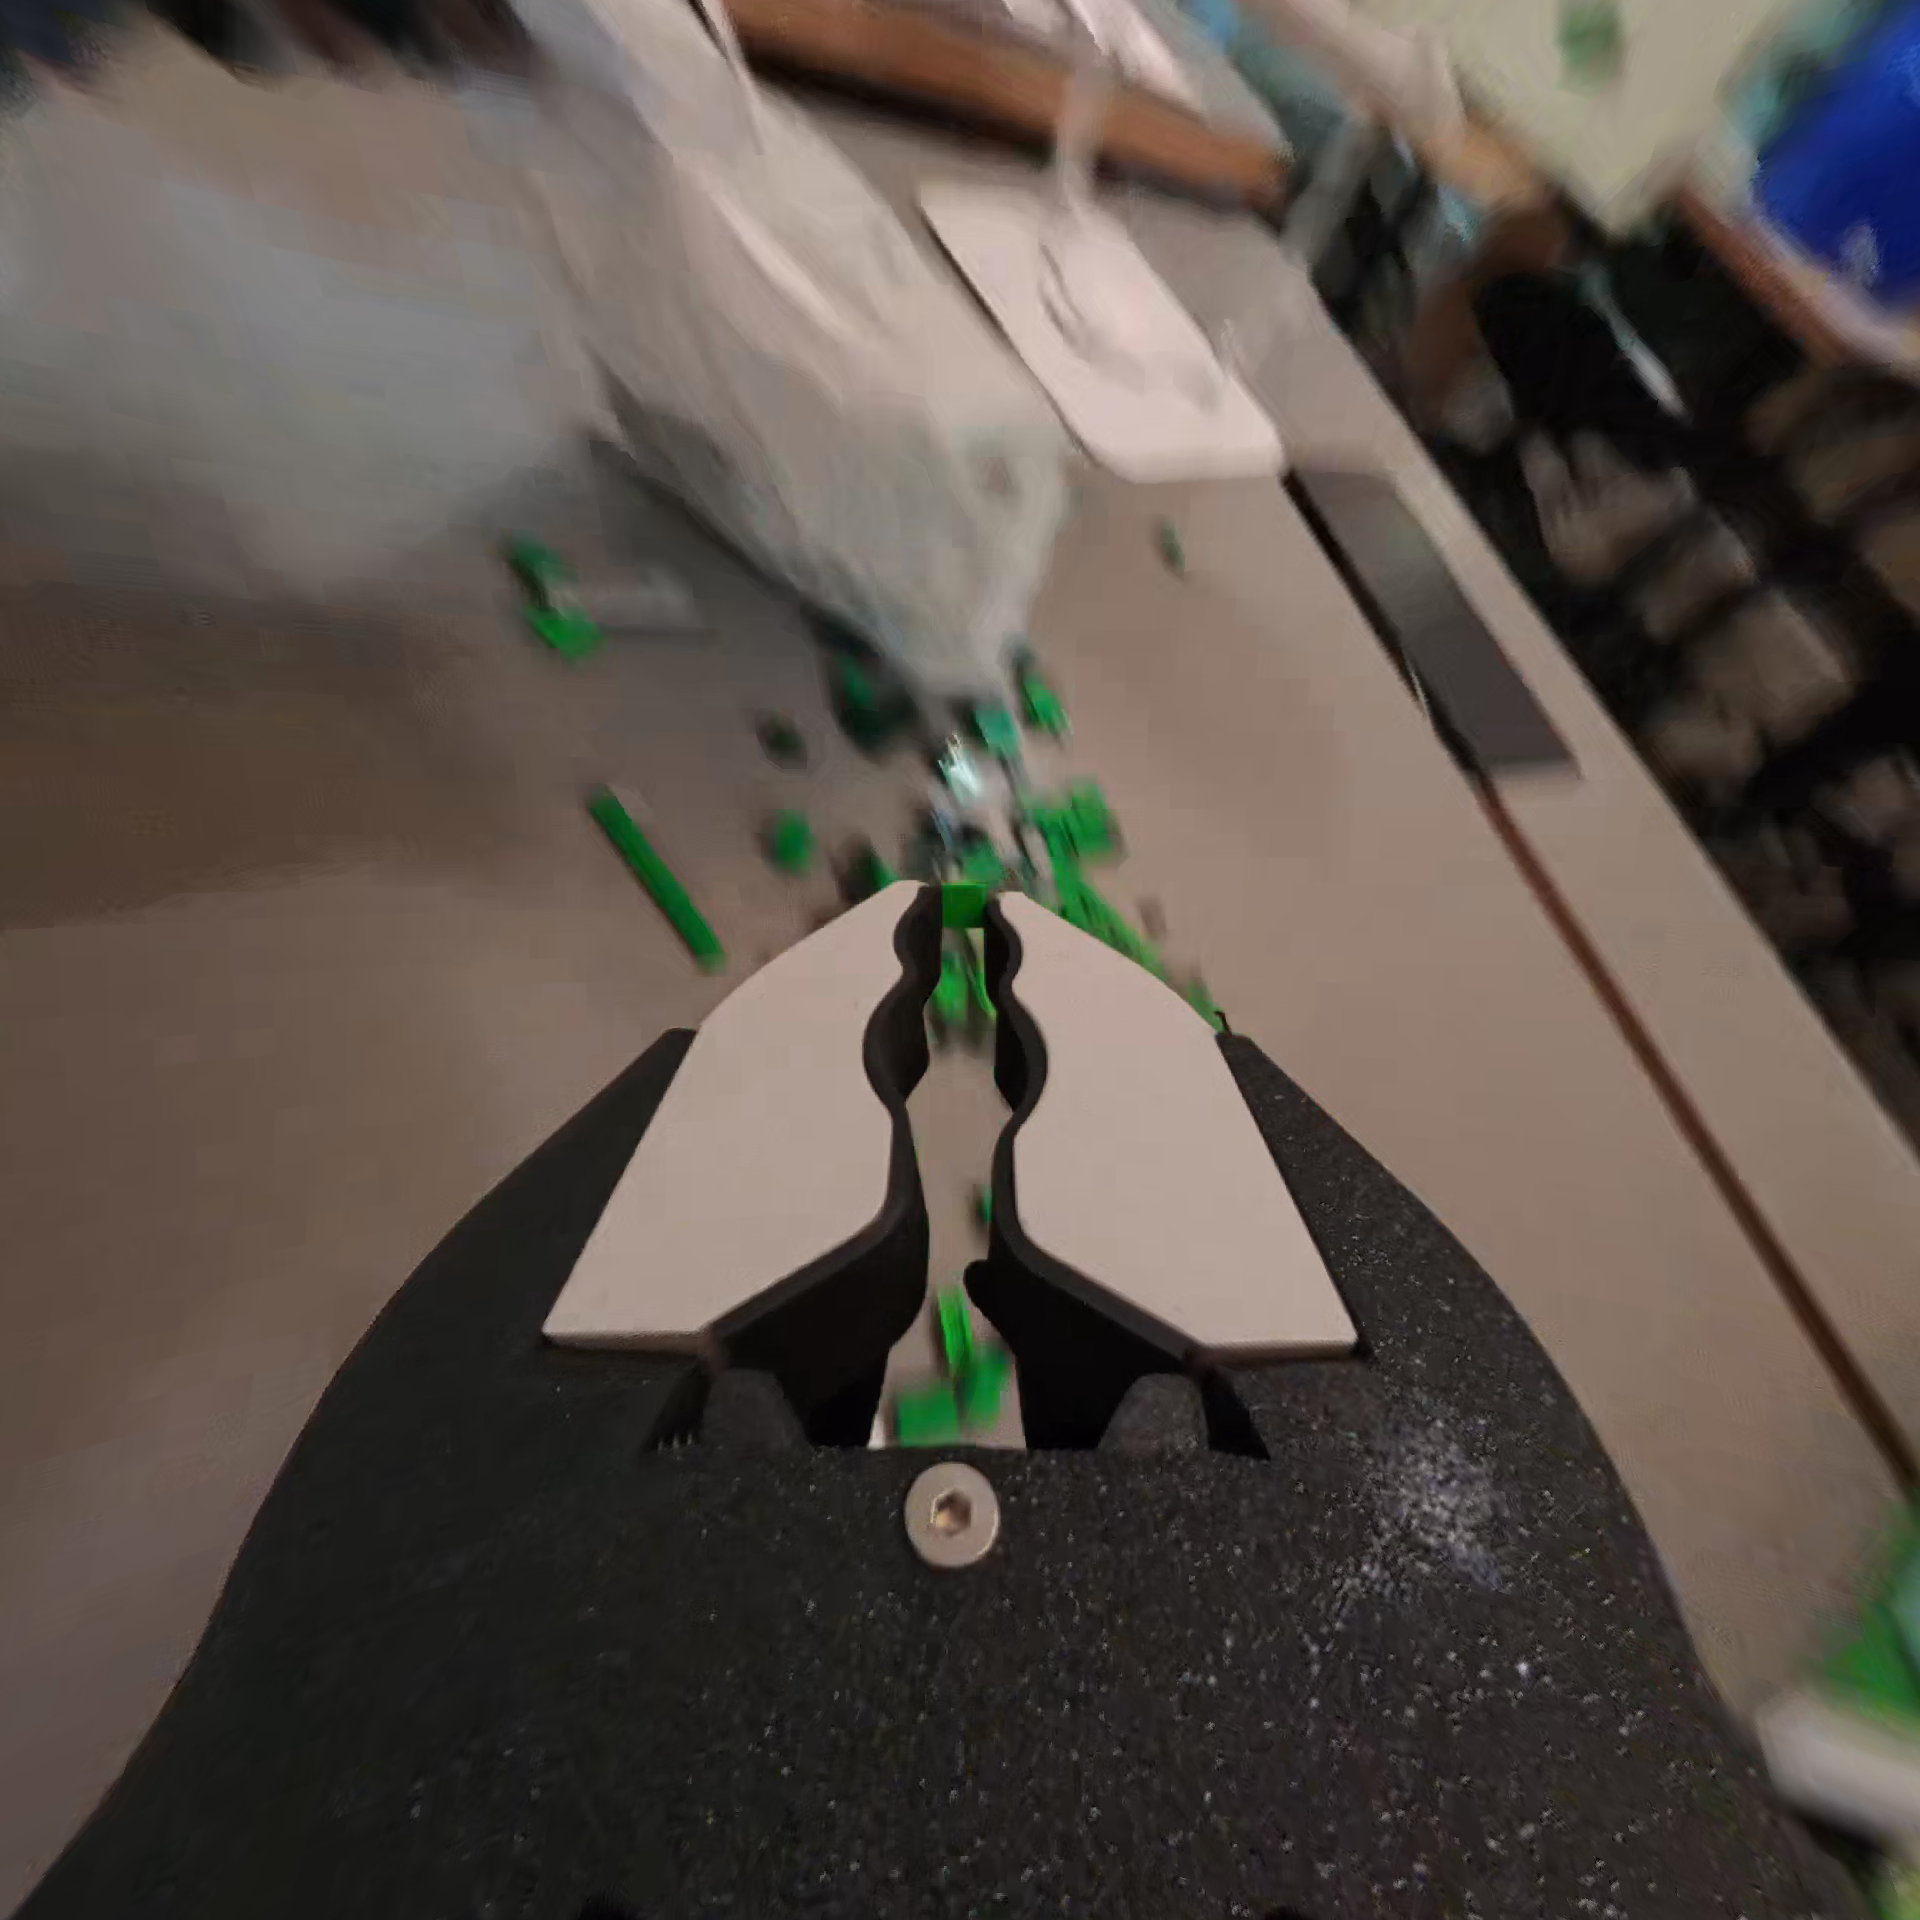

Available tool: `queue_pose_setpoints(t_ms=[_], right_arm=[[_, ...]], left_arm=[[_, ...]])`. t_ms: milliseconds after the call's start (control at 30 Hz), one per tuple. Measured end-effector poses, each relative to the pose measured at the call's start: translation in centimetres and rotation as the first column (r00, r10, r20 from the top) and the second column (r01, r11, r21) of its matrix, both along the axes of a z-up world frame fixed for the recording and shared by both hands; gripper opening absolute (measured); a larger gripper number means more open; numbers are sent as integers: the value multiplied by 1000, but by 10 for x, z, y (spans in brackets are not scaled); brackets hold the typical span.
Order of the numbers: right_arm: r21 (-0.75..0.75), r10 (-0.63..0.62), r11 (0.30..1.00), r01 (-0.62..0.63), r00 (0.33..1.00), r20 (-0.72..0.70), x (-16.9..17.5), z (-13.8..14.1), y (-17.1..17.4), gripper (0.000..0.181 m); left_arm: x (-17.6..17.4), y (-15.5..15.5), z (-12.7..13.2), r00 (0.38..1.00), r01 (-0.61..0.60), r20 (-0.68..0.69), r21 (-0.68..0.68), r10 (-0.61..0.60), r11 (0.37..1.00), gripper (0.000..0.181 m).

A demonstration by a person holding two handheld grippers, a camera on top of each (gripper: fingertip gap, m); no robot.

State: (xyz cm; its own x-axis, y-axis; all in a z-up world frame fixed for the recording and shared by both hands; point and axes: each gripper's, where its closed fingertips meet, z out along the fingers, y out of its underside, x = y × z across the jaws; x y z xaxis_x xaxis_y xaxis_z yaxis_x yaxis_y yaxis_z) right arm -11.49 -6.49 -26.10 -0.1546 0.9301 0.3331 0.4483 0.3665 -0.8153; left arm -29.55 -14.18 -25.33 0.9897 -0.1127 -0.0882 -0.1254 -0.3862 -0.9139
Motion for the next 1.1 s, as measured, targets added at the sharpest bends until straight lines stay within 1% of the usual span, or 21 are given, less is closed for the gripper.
queue_pose_setpoints(t_ms=[67, 133, 167, 233, 300, 367, 433, 533, 633, 700, 800, 900, 1033, 1100], right_arm=[[-5, 148, 989, -149, 984, -95, -47, 23, -34, 7], [-3, 241, 970, -244, 960, -140, -85, 39, -59, 7], [21, 265, 964, -264, 954, -143, -101, 42, -66, 7], [103, 271, 960, -260, 956, -114, -126, 41, -69, 7], [150, 264, 956, -251, 962, -70, -141, 35, -68, 7], [156, 257, 956, -248, 965, -44, -148, 30, -66, 7], [146, 264, 955, -257, 964, -30, -150, 27, -67, 11], [131, 260, 958, -255, 965, -20, -147, 23, -68, 24], [129, 252, 961, -246, 967, -35, -139, 22, -69, 26], [147, 223, 966, -212, 973, -65, -128, 25, -64, 27], [144, 136, 983, -115, 979, -151, -105, 29, -43, 28], [81, 37, 997, -18, 973, -230, -80, 24, -11, 28], [-18, -31, 999, 27, 961, -273, -55, 12, 19, 27], [-88, -49, 996, 25, 957, -285, -47, 9, 27, 25]], left_arm=[[2, 1, 0, 1000, 7, -1, -1, -7, 1000, 0], [3, 0, 0, 1000, 11, -4, -2, -11, 1000, 0], [3, 0, 0, 1000, 11, -8, -2, -11, 1000, 0], [2, -1, 1, 1000, 10, -5, 1, -10, 1000, 0], [2, -1, 1, 1000, 12, 1, 4, -12, 1000, 0], [2, -1, 2, 1000, 15, 1, 5, -15, 1000, 0], [4, 0, 2, 1000, 19, 2, 7, -19, 1000, 0], [5, 1, 1, 1000, 20, -4, 2, -20, 1000, 0], [4, 1, 1, 1000, 20, 1, 2, -20, 1000, 0], [2, 0, 1, 1000, 12, 0, 2, -12, 1000, 0], [-4, -3, 4, 1000, -5, -5, 12, 5, 1000, 0], [-11, -6, 8, 1000, -28, -2, 27, 28, 999, 0], [-23, -11, 9, 998, -69, -9, 34, 69, 997, 0], [-29, -13, 9, 996, -89, -13, 34, 90, 995, 0]])
